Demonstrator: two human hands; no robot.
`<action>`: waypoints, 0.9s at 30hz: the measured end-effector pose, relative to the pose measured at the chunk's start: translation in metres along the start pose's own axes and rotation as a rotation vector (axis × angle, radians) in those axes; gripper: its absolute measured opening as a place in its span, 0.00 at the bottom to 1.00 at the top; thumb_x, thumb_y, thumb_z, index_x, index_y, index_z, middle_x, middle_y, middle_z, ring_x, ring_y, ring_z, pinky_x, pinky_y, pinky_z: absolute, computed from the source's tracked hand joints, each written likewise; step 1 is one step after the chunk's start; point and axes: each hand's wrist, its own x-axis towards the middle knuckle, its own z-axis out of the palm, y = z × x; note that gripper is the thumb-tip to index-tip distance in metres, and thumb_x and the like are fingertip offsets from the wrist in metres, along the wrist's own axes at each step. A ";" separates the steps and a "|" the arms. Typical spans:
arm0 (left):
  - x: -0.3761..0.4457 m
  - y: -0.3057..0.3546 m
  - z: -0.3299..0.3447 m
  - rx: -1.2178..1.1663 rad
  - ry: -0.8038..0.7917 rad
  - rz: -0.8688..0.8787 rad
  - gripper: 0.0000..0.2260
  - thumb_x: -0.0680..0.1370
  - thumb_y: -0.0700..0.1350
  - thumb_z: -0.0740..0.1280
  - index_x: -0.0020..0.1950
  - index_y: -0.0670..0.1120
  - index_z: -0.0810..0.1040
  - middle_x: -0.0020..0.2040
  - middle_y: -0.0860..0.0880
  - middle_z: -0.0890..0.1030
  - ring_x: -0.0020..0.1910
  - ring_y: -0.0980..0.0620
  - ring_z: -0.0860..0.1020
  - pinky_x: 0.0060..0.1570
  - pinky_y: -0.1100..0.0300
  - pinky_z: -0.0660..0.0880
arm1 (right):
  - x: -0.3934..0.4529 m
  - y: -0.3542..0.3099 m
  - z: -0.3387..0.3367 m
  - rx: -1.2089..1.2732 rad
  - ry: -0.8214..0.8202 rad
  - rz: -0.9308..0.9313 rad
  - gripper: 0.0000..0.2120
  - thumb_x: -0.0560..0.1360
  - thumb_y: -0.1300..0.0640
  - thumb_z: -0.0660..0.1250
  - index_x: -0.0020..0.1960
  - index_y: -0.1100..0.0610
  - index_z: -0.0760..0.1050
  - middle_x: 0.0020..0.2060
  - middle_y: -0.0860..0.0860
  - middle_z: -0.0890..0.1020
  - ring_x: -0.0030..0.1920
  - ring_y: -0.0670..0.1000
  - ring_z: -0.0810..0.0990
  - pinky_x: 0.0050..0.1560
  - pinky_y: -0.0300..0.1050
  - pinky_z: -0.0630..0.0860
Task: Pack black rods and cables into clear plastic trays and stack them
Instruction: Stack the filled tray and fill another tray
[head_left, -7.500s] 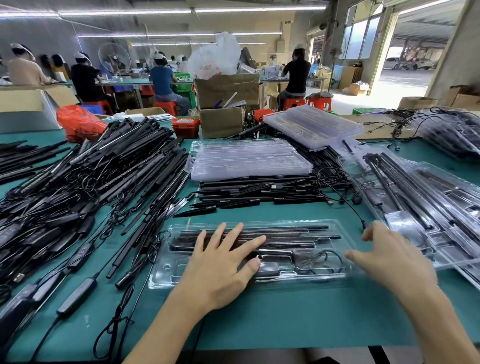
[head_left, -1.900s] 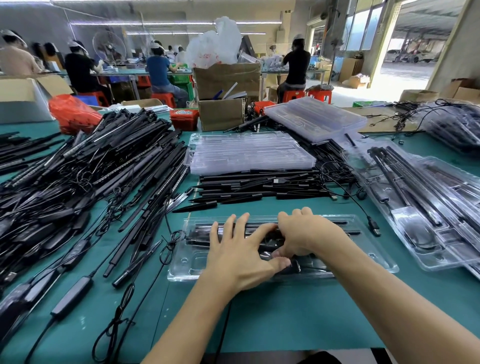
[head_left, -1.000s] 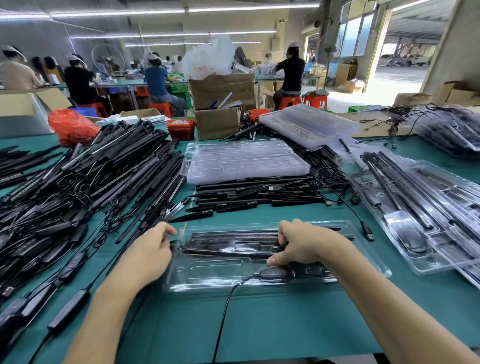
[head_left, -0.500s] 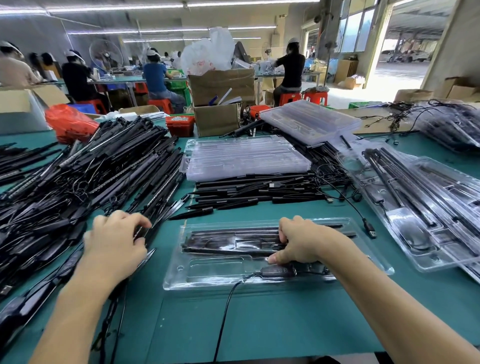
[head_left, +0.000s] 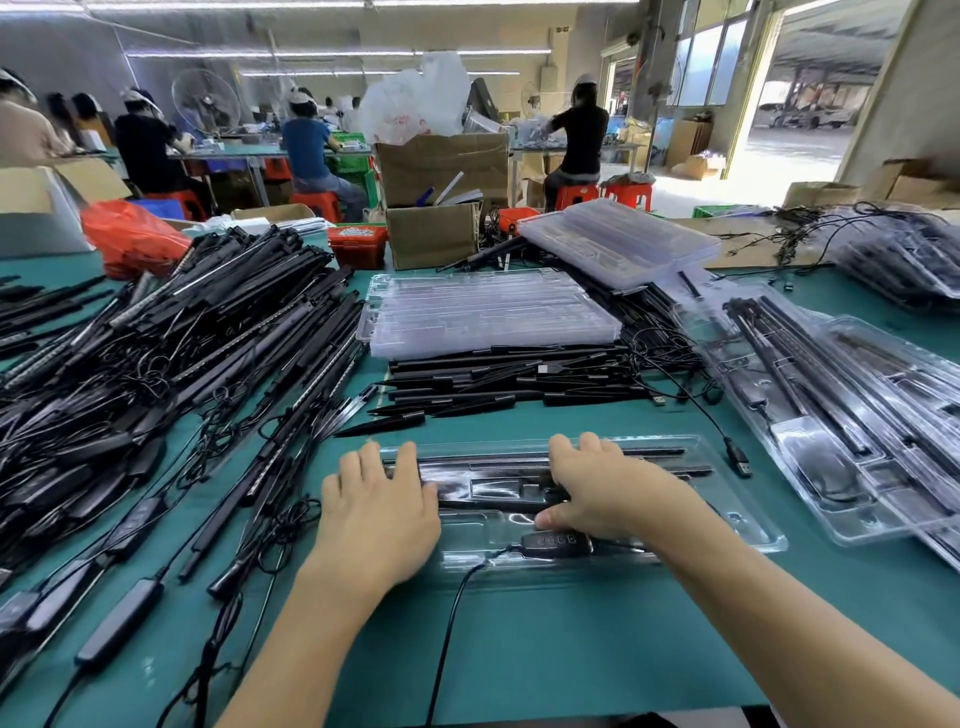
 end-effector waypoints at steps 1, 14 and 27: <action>0.000 -0.001 0.001 -0.023 0.005 0.003 0.25 0.84 0.57 0.47 0.80 0.51 0.50 0.79 0.41 0.53 0.76 0.43 0.51 0.73 0.46 0.52 | 0.000 0.003 -0.002 0.031 -0.019 -0.009 0.29 0.77 0.39 0.67 0.65 0.58 0.63 0.64 0.58 0.68 0.68 0.59 0.67 0.66 0.56 0.69; -0.015 0.007 -0.004 -0.391 0.302 0.429 0.17 0.79 0.61 0.63 0.65 0.58 0.76 0.61 0.60 0.75 0.63 0.56 0.70 0.66 0.55 0.64 | 0.003 0.025 -0.005 0.236 -0.037 -0.094 0.16 0.75 0.42 0.69 0.54 0.48 0.68 0.51 0.47 0.69 0.49 0.49 0.73 0.54 0.49 0.72; -0.028 0.044 -0.013 -0.219 0.166 0.911 0.09 0.82 0.52 0.63 0.60 0.55 0.79 0.52 0.56 0.82 0.53 0.51 0.78 0.52 0.54 0.71 | -0.006 0.065 -0.011 0.745 0.024 -0.235 0.04 0.79 0.58 0.69 0.53 0.56 0.79 0.43 0.52 0.81 0.42 0.46 0.77 0.41 0.40 0.72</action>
